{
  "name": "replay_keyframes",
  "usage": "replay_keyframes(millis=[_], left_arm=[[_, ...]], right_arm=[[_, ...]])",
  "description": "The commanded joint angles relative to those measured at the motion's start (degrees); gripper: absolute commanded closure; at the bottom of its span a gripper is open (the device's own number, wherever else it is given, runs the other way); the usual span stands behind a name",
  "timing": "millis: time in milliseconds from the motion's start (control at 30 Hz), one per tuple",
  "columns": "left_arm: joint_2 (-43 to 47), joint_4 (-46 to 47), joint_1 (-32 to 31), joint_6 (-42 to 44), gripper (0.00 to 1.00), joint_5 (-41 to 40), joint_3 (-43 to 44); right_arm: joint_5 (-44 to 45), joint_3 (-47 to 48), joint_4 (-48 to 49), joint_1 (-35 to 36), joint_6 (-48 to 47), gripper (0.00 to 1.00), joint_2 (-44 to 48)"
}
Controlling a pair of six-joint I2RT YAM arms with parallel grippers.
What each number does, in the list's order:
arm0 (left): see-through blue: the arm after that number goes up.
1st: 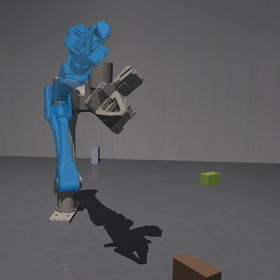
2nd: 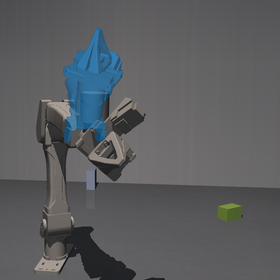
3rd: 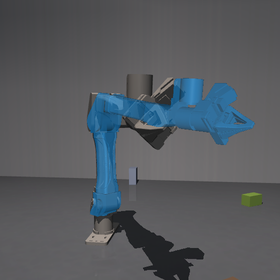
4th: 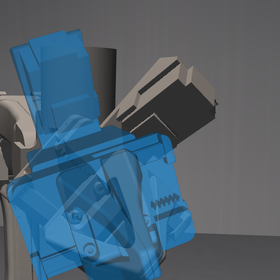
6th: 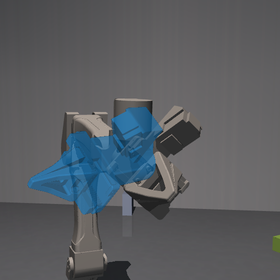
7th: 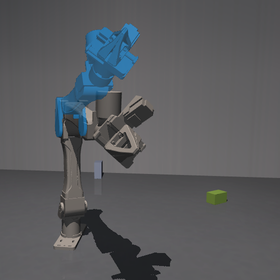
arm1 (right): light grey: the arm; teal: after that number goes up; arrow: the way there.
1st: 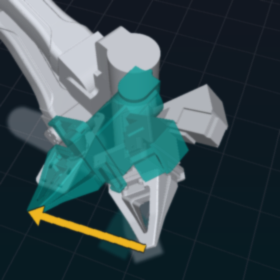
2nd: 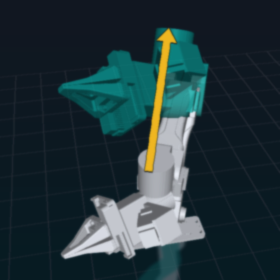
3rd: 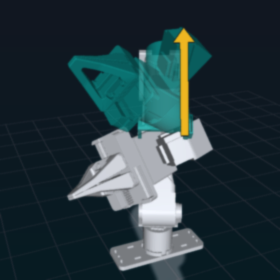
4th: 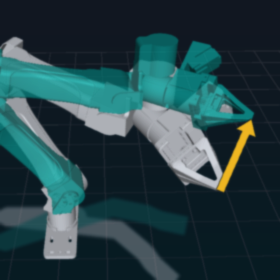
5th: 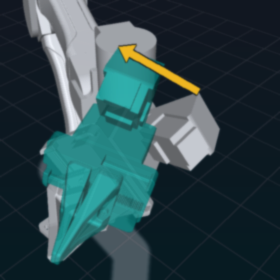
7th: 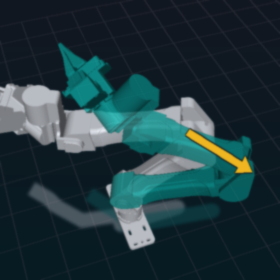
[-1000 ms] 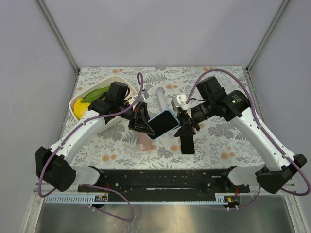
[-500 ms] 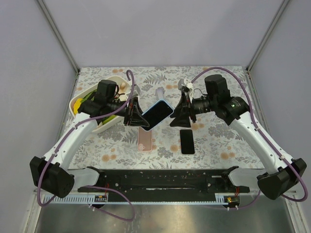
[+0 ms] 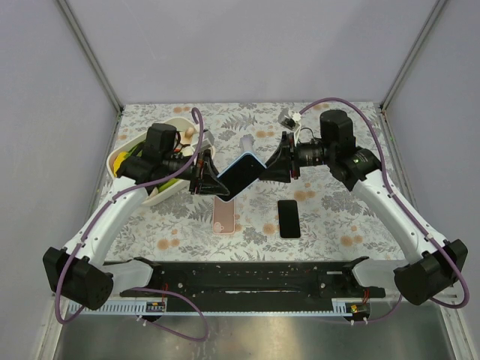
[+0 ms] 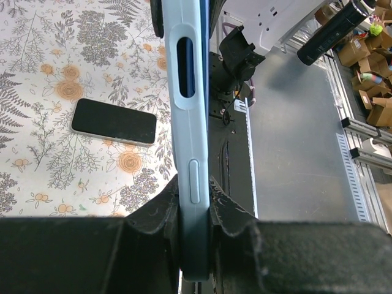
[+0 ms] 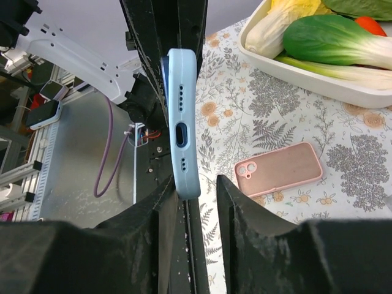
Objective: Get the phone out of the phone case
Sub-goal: Remove the phone case from the phone.
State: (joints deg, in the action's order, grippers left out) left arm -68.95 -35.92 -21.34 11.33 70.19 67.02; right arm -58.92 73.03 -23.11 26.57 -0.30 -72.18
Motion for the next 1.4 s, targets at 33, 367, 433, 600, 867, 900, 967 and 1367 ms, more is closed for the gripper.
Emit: replay_keyframes(millis=[33, 367, 433, 600, 867, 900, 967, 1367], left_arm=[[2.5, 5.9, -0.1, -1.8, 1.00, 2.9, 0.3], [1.4, 11.9, -0.1, -7.3, 1.00, 3.9, -2.4], [0.8, 12.5, 0.0, -7.3, 1.00, 3.9, -2.7], [-2.5, 12.4, 0.2, -7.2, 1.00, 5.1, -3.0], [-6.5, 10.5, 0.0, -5.2, 1.00, 3.8, -1.5], [-6.7, 9.8, -0.1, -4.7, 1.00, 3.6, -1.0], [-7.2, 8.6, -0.5, -3.8, 1.00, 3.1, -0.1], [-8.2, 4.8, -3.2, -0.4, 1.00, 0.7, 1.7]], right_arm=[[-4.1, -1.1, 6.9, -0.5, 2.2, 0.64, -0.5], [-14.5, -7.2, 18.8, -0.4, -1.0, 0.98, 3.6], [-17.5, -7.3, 20.1, -0.4, -0.8, 1.00, 3.9], [-23.5, -7.4, 26.2, 0.0, 4.0, 1.00, 5.3], [-28.5, -11.1, 50.7, 2.3, 24.2, 1.00, 6.6], [-28.7, -13.1, 63.5, 2.8, 32.4, 1.00, 5.9], [-29.8, -14.2, 83.6, 4.4, 49.1, 1.00, 3.6], [-33.1, -10.7, 99.8, 10.1, 65.4, 1.00, -1.8]])
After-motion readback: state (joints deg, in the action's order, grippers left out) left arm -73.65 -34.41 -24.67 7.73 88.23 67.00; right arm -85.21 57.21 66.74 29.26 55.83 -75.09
